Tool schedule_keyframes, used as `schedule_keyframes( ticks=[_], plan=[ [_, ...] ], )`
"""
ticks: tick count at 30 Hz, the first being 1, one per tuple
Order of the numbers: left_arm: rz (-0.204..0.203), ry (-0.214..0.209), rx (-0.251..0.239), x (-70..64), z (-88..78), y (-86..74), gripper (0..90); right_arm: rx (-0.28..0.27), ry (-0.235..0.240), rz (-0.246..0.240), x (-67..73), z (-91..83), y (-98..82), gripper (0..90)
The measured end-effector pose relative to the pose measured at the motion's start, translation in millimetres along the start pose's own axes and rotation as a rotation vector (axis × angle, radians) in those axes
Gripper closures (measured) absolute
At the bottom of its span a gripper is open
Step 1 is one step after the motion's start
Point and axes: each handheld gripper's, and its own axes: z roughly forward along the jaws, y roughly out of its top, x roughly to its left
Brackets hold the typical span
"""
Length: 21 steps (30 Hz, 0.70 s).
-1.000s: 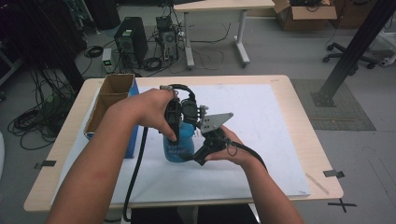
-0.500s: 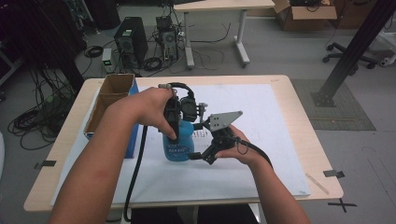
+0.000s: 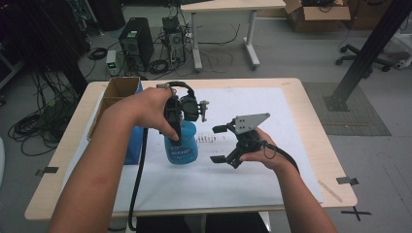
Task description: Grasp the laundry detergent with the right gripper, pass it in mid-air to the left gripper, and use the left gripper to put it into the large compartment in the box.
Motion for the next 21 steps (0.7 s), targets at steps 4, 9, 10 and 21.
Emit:
schedule_keyframes(
  ticks=[4, 9, 10, 21],
  plan=[
    [-0.013, -0.006, 0.001, 1.0, -2.4, -0.4, 38.6, 0.012, -0.018, -0.001, -2.1, -11.2, 2.4, 0.1],
    [-0.048, -0.006, -0.005, 0.1, -6.1, 0.2, 38.5, 0.024, -0.037, 0.000, -5.3, -19.8, 3.7, 0.1],
    [-0.060, -0.002, -0.009, -0.3, -7.8, 0.1, 38.5, 0.027, -0.041, 0.002, -6.0, -21.1, 3.5, 0.1],
    [-0.288, 0.023, -0.017, 5.4, -23.2, -8.2, 38.5, 0.066, -0.106, 0.013, -14.5, -43.5, 2.6, 0.1]
  ],
)
